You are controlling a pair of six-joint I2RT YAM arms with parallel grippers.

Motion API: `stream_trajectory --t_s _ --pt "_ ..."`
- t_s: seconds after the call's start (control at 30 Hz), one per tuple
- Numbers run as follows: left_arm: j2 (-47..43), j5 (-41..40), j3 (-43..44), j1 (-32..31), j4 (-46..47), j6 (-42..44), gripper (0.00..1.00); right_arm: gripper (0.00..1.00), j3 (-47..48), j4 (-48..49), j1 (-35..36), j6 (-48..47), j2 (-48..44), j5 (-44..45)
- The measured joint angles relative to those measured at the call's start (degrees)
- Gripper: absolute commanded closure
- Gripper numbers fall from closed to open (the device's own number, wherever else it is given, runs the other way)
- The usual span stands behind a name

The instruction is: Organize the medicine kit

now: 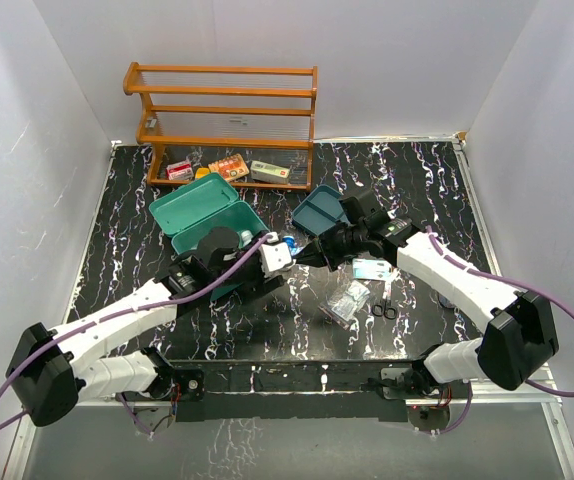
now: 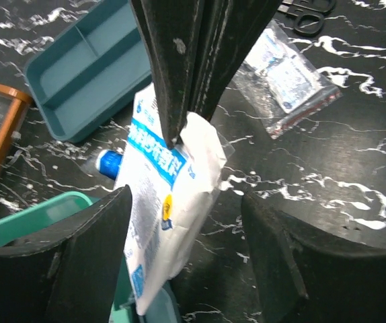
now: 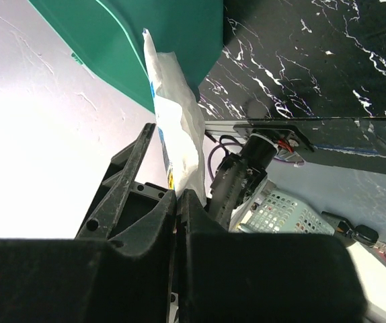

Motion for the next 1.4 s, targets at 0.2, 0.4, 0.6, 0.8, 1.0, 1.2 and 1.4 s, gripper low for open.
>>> stream_trajectory --t_s 0.2,0.4,0.6,0.8,1.0,1.2,1.4 --pt "0.13 -1.68 -1.44 -0.33 4.15 1.42 0.62 1.0 0.0 0.0 -0.09 0.96 0.0 -0.98" --pt "0.17 -1.42 -2.47 -0.35 6.29 0.07 0.79 0.71 0.0 0.0 -0.09 1.53 -0.02 -1.25" --pt "-0.11 -1.62 -2.67 -0.35 6.43 -2.69 0.81 0.5 0.04 0.24 -0.26 -0.17 -0.9 -0.26" --pt "-0.57 -4.57 -2.62 -0.35 5.88 -9.84 0.82 0.41 3.26 0.26 -1.53 -5.05 -2.21 3.96" --pt "-4.22 -12.48 -0.85 -0.33 2.34 -21.16 0.79 0.41 8.41 1.01 -2.01 -12.55 -5.14 11.26" --pt "-4.46 -22.69 10.54 0.66 -7.61 -34.14 0.79 0.44 9.86 1.44 -2.01 -17.53 -7.26 16.61" --pt "-3.78 -30.69 17.7 4.76 -17.7 -47.04 0.8 0.47 9.86 1.31 -2.01 -20.13 -5.25 17.55"
